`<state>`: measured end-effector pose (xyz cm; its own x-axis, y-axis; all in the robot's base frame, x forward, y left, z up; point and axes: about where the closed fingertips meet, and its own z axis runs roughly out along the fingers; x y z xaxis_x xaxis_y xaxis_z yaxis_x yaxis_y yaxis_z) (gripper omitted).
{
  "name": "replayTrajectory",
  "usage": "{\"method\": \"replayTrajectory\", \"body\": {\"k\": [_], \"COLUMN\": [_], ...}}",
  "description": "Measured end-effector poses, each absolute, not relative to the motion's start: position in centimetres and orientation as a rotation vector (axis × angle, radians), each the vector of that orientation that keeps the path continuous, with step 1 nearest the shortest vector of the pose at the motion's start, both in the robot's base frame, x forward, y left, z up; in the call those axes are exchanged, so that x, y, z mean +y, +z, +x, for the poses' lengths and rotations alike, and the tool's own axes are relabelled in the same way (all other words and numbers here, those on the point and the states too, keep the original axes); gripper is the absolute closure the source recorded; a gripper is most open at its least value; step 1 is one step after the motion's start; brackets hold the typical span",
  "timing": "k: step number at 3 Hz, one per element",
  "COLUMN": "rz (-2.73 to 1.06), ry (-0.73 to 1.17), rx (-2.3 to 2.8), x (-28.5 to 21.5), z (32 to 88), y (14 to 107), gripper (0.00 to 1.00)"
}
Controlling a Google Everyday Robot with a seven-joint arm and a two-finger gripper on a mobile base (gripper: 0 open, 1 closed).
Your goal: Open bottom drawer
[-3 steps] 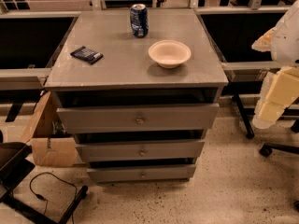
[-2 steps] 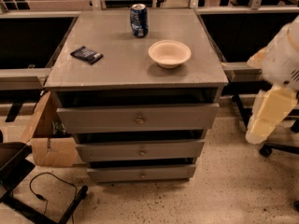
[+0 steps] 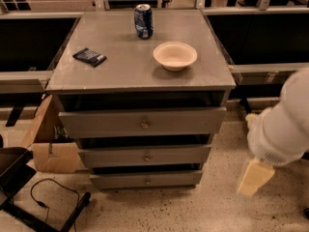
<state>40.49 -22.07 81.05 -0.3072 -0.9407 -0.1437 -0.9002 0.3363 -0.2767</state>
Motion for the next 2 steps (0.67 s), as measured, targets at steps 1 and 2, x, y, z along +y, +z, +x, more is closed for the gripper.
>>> {"method": "replayTrajectory", "body": {"k": [1,2], "rz": [-1.725,-1.733], "ry": [-0.220,-0.022], "rx": [2.328,2.391], "x": [-22.5,-22.6], "z": [39.3,38.1], "y": [73.6,67.5], "gripper": [0.00,0.00]}}
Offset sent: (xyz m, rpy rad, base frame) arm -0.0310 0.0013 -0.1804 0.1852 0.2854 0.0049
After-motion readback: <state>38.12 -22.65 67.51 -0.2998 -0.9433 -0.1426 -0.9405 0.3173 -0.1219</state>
